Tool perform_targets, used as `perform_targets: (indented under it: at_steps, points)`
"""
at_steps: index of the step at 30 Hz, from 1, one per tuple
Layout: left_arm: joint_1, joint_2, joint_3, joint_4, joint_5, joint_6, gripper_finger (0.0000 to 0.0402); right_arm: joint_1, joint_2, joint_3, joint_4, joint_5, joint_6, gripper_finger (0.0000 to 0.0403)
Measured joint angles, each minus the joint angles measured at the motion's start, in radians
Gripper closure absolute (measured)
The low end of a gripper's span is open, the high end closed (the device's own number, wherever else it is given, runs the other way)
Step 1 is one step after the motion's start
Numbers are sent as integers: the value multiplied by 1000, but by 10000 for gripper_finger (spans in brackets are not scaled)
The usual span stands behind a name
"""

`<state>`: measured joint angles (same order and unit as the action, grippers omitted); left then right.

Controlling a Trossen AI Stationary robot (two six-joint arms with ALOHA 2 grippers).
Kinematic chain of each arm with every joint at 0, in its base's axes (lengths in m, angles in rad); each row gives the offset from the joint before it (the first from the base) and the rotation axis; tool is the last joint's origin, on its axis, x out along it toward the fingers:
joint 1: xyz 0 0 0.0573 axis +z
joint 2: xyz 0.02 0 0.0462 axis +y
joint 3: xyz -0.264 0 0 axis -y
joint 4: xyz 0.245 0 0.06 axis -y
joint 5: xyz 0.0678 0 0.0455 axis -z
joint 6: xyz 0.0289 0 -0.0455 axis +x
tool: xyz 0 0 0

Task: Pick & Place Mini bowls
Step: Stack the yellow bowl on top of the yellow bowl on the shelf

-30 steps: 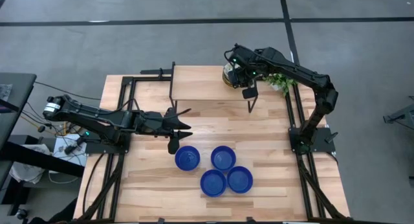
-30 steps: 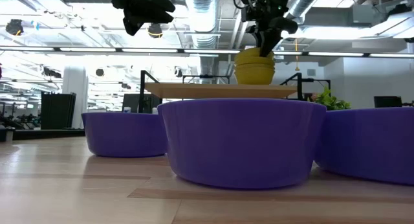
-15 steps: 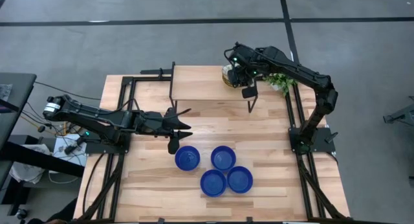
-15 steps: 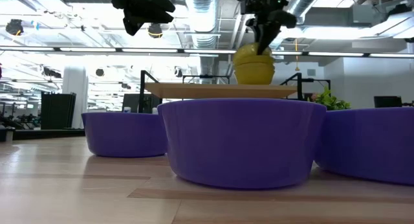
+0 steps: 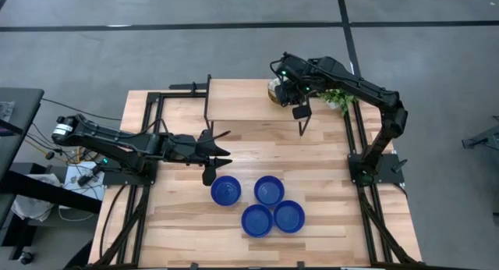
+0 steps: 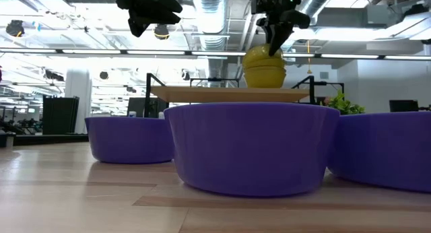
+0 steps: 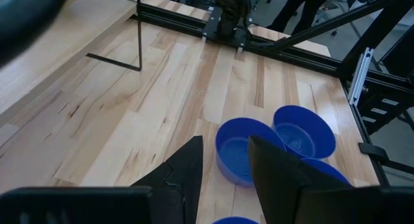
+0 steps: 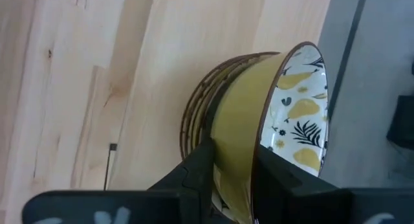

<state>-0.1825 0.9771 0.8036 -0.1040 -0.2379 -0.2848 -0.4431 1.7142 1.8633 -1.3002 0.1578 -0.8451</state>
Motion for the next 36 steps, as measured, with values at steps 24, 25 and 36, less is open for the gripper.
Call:
perform_targets:
  at_steps: [24, 25, 36]
  points:
    - [0, 0, -55, 46, 0, -11, 280, 65, -21, 0, -11, 140, 8, 245]
    - [0, 0, -63, 61, -1, -11, 280, 69, -24, 0, -15, 142, 8, 246]
    - [2, 0, -114, 148, -1, -11, 280, 98, -72, 43, -29, 193, 8, 263]
